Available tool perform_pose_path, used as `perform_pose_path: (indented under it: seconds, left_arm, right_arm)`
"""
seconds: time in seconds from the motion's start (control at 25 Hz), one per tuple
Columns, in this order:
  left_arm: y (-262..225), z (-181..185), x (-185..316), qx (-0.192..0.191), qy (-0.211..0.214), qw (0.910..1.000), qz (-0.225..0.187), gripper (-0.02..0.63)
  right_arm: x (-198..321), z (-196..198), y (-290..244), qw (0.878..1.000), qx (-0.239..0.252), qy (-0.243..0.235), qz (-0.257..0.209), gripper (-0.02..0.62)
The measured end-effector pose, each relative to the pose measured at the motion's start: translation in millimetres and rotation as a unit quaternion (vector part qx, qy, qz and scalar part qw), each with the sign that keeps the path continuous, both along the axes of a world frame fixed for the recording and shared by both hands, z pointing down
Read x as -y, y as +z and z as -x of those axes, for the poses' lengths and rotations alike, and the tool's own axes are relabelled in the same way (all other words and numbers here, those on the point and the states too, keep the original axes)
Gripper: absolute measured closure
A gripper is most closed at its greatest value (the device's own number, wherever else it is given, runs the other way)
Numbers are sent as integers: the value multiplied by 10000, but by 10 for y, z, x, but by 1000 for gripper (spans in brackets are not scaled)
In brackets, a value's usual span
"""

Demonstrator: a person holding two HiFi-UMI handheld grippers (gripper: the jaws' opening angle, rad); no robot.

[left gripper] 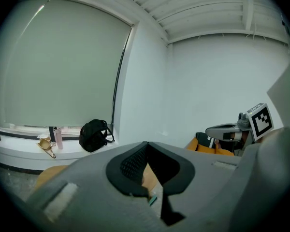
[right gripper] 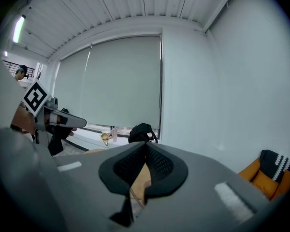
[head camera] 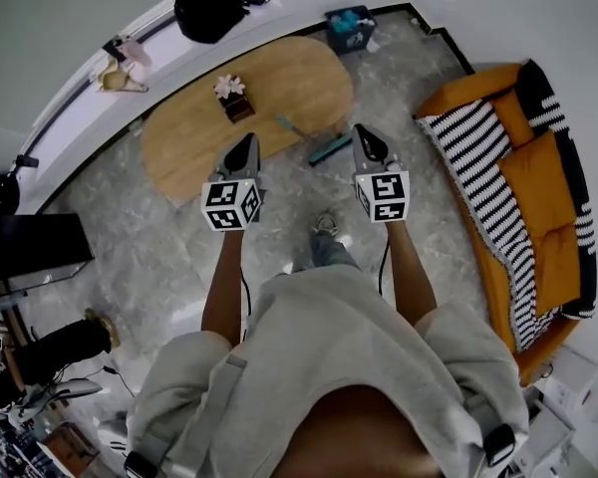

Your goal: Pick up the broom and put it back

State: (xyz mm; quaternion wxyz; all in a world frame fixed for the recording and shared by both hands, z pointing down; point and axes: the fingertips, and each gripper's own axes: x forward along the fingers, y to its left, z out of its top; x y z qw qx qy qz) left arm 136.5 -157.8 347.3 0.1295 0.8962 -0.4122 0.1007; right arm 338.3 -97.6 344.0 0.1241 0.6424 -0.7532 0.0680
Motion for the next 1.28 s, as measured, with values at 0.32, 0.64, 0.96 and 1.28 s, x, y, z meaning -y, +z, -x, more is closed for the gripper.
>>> perform_pose_path:
  seconds: [0.32,0.64,0.96,1.28]
  left_arm:
    - [220,-9,248,107,-342,9992,184,603]
    - [575,202,438,152,-328,9983,453,603]
    - [933,354,584,32,151,9974,703,603]
    - [1358,502,685,153,532,9952,810,603]
  right_arm:
    - [426,-158,254,9997,183,-77,118,592]
    - [706,43,532,9995,179,-74,251,592]
    - [702,320,802,9984,21,384,406,592]
    - [713,507,1107,9960,0,741,508,592]
